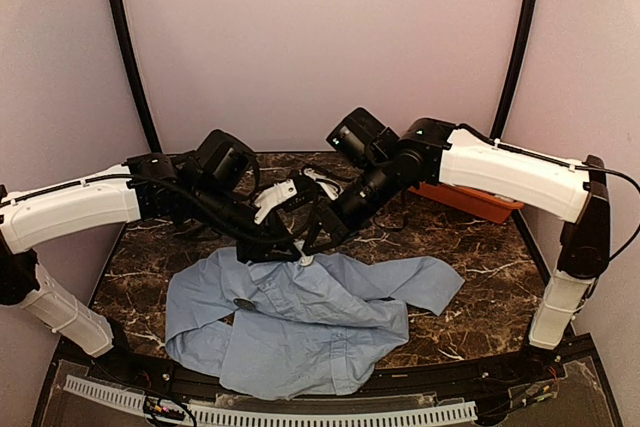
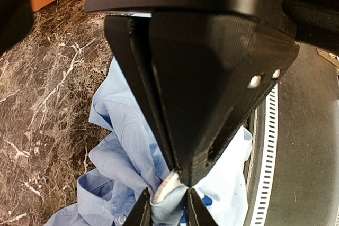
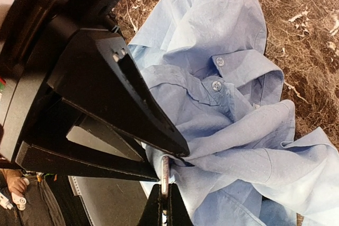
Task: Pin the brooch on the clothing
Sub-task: Pin the brooch to the flattened clothing.
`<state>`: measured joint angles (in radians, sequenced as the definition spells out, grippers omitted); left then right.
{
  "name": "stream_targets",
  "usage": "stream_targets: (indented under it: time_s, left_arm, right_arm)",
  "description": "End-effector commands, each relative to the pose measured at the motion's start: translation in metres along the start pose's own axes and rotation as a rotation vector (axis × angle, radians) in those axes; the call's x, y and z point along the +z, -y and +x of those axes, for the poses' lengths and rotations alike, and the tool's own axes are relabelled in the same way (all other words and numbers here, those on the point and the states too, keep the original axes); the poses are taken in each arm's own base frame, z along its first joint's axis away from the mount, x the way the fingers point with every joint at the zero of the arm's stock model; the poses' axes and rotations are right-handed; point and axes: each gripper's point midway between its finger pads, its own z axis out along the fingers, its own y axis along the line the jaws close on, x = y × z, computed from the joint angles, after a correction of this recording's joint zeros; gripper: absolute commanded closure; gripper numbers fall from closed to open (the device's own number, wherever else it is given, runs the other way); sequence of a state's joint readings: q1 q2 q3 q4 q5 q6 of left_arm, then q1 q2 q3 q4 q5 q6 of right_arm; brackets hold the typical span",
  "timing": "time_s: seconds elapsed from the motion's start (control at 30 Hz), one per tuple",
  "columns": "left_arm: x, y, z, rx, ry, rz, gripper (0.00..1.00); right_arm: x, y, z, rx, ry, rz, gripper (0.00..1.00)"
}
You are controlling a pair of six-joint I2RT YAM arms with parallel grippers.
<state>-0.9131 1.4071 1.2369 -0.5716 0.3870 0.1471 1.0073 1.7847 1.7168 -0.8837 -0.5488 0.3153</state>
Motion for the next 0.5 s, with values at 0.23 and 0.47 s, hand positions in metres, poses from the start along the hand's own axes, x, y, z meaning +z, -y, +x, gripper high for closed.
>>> stream_targets:
  time_s: [0.23,0.47]
  left_arm:
    - [0.003,-0.011,0.015,0.020,-0.110,-0.108,0.78]
    - [-0.004,-0.005,-0.002,0.034,-0.024,-0.097,0.79]
  right_arm:
    - [-0.012,-0.048,-0.019,-0.070,0.069,-0.151,1.00]
    - [-0.012,-0.044,-0.015,-0.064,0.067,-0.136,1.00]
